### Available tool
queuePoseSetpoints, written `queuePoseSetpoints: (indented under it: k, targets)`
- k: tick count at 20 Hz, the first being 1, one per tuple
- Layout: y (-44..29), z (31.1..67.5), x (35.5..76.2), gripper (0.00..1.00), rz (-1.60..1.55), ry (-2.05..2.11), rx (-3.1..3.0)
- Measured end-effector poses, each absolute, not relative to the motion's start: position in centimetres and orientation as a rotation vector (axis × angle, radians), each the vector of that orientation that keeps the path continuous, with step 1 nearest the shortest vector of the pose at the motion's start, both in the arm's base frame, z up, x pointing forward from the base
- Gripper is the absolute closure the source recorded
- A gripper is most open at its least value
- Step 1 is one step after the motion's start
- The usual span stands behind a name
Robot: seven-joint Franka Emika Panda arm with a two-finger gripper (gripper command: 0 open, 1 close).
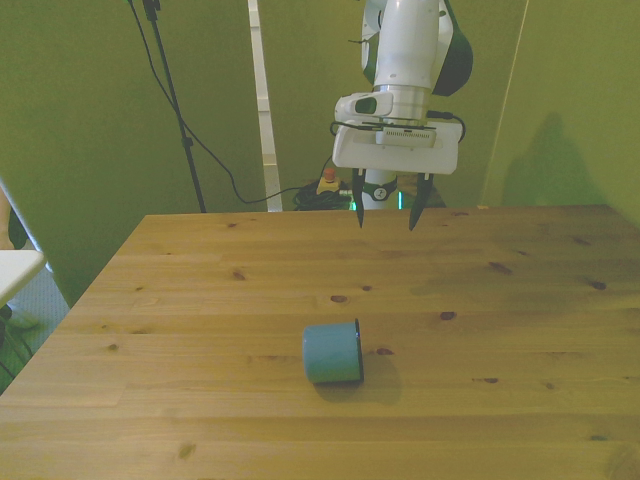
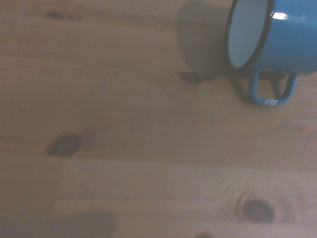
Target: Flip the mug upright
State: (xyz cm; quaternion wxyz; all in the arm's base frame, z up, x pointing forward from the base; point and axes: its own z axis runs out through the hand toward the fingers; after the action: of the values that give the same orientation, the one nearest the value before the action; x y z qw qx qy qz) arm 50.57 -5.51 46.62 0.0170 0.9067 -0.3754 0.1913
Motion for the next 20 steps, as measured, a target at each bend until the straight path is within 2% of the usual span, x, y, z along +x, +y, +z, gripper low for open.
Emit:
queuePoseSetpoints:
  k: [2,7,14,20]
  targets:
    - [-5.3,46.3,52.8,0.0,0.638,-1.235,2.725]
    - [-5.4,45.7,55.0,0.0,0.696,-1.14,2.701]
    - [-6.2,43.1,60.9,0.0,0.877,-1.047,2.531]
    - [-5.3,39.9,63.6,0.0,0.95,-1.07,2.366]
